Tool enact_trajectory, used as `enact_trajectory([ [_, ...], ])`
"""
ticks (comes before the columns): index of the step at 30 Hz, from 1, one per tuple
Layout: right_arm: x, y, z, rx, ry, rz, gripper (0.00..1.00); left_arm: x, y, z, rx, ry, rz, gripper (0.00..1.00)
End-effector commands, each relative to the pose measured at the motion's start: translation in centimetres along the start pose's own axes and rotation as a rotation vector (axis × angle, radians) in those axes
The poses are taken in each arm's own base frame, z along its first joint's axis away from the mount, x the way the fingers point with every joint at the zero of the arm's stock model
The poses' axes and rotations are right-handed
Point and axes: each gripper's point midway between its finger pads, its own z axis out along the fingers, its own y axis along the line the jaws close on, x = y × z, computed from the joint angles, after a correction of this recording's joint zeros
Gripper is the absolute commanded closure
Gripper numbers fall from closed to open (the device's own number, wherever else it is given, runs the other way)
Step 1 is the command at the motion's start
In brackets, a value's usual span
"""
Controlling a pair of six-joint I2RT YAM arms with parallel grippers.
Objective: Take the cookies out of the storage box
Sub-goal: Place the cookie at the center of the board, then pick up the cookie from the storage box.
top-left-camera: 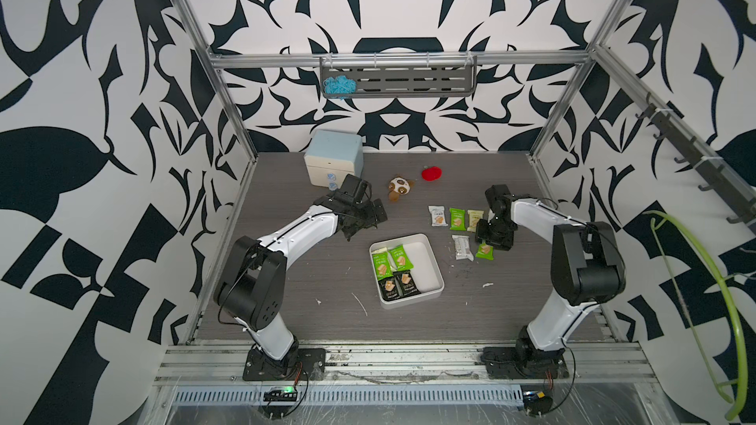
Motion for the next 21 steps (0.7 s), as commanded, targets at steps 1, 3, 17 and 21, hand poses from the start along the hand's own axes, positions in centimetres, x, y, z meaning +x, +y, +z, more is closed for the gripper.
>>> enact_trajectory([
  [1, -0.5, 0.5, -3.7, -0.024, -0.063, -0.009, 0.38, 0.4, 0.1, -0.4, 0.000, 0.004, 0.017, 0.01],
  [3, -0.2, 1.1, -4.8, -0.043, -0.078, -0.021, 0.38, 0.6, 0.4, -0.5, -0.005, 0.003, 0.015, 0.01],
  [17, 5.6, 14.5, -9.6, -0.247, -0.166, -0.318, 0.40, 2.9, 3.4, -1.2, -0.056, 0.008, -0.025, 0.01],
  [21, 7.6, 18.1, -9.4, -0.302, -0.142, -0.400, 0.38, 3.5, 4.5, -1.6, -0.077, -0.001, -0.035, 0.00],
])
